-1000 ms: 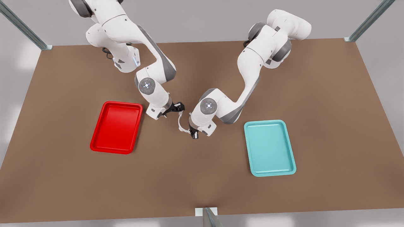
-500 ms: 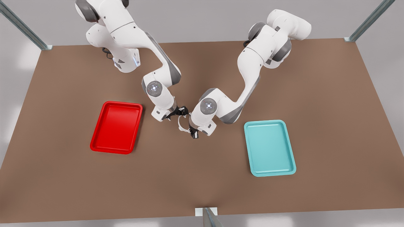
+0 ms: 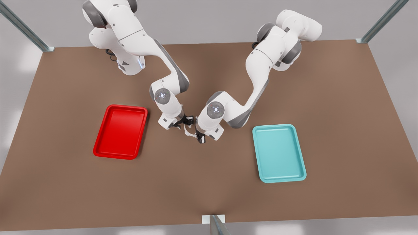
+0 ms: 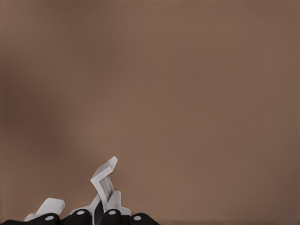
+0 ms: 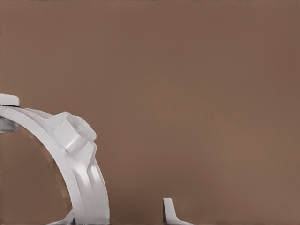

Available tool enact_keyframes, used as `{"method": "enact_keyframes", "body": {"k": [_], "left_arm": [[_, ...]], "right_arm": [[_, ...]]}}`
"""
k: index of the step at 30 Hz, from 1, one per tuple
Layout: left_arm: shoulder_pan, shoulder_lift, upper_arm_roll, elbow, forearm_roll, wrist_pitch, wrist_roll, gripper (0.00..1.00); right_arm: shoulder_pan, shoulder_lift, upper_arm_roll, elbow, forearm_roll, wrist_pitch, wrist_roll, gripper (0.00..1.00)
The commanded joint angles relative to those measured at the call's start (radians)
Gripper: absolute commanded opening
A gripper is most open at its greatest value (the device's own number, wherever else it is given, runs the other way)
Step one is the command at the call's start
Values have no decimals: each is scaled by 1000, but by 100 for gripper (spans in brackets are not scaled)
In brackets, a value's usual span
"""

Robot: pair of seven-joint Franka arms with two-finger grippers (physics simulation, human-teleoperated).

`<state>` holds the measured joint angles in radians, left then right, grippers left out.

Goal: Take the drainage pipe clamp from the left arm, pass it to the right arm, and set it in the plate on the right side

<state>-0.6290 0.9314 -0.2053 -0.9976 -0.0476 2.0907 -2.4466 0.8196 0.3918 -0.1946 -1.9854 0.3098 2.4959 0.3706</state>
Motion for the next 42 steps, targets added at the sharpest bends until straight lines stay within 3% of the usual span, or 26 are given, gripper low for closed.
{"method": "enact_keyframes", "body": {"k": [1, 3, 4, 5, 6, 10, 14, 17, 19, 22, 23, 24, 27, 29, 38, 39, 42], "left_arm": [[0, -2, 0, 1, 6, 0, -11, 21], [0, -2, 0, 1, 6, 2, -11, 73], [0, -2, 0, 1, 8, 2, -11, 87], [0, -3, 1, 2, 8, 2, -11, 87], [0, -3, 3, 2, 8, 2, -11, 98], [8, -11, 3, 1, 8, -4, 1, 100], [118, -55, 3, 48, -23, -176, 161, 100], [340, -157, 4, 103, -38, -557, 1041, 100], [508, -212, 6, 103, -14, -672, 1601, 100], [540, -250, 4, 103, 135, -845, 2299, 100], [557, -363, 3, -9, 138, -833, 2478, 100], [557, -604, 21, -381, 198, -606, 2733, 100], [598, -606, 18, -365, 147, -736, 2744, 100], [563, -589, -8, -257, 160, -776, 2743, 100], [574, -554, -8, -207, 140, -824, 2772, 100], [588, -554, -6, -207, 138, -824, 2804, 100], [591, -556, -6, -205, 138, -824, 2806, 100]], "right_arm": [[1, -2, 0, 0, -1, 11, 18, 25], [1, -7, 0, 2, 0, 11, 19, 21], [0, -8, 0, 5, 0, 11, 19, 21], [1, -8, 0, 8, 0, 11, 19, 21], [0, -10, 0, 10, 0, 11, 25, 21], [-7, -8, 0, 25, 2, 8, 34, 21], [-16, -27, -6, 10, 0, 8, 14, 21], [-73, -50, -8, -15, 0, 6, -79, 21], [-154, -88, -9, -58, 0, -6, -272, 21], [-303, -154, -11, -131, -1, -38, -542, 21], [-364, -165, -11, -144, -1, -51, -646, 21], [-431, -175, -11, -145, -8, -84, -766, 21], [-626, -206, -12, -222, -12, -97, -1088, 21], [-705, -203, -14, -239, -14, -95, -1219, 21], [-777, -192, -17, -380, -60, 23, -1339, 21], [-798, -176, -16, -369, -60, 12, -1340, 100], [-804, -168, -16, -358, -60, 6, -1339, 100]]}}
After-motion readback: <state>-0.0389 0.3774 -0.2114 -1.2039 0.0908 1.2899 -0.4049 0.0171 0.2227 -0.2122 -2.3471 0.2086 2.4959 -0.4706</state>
